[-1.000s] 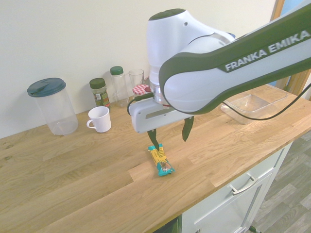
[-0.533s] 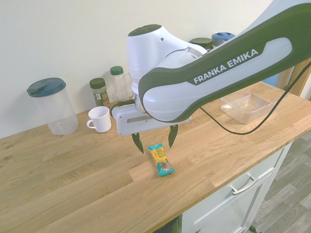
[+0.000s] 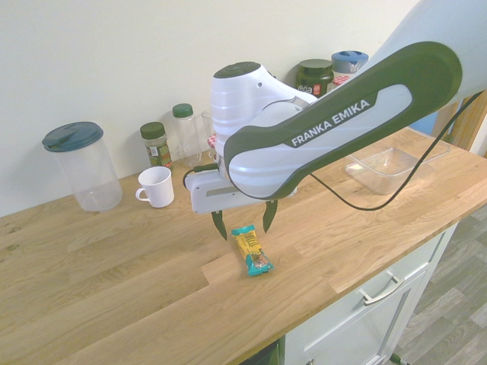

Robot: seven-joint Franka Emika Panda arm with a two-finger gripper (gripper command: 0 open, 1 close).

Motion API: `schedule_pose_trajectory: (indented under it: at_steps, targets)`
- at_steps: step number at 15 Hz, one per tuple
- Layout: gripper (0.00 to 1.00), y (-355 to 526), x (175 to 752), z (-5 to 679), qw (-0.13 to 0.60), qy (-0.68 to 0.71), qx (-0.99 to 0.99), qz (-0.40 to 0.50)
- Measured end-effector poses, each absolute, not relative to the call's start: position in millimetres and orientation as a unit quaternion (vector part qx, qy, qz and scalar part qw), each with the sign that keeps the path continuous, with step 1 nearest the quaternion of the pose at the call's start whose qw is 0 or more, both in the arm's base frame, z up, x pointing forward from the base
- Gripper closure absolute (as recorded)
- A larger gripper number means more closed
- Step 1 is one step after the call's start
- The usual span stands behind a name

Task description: Put the protein bar into the container

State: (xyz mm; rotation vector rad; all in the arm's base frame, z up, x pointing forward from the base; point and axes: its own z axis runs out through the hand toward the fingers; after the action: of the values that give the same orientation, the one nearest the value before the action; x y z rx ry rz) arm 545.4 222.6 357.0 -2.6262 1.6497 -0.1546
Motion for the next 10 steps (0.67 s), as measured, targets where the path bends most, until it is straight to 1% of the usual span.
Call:
schedule_pose_trajectory:
  at_steps: [4,5,10]
  targets:
    - [0.0,215,552,337,0.015,0.524,-0.851,-0.043]
    - [1.0,215,552,335,0.015,0.522,-0.852,-0.042]
    - [1.0,212,552,332,0.015,0.51,-0.859,-0.039]
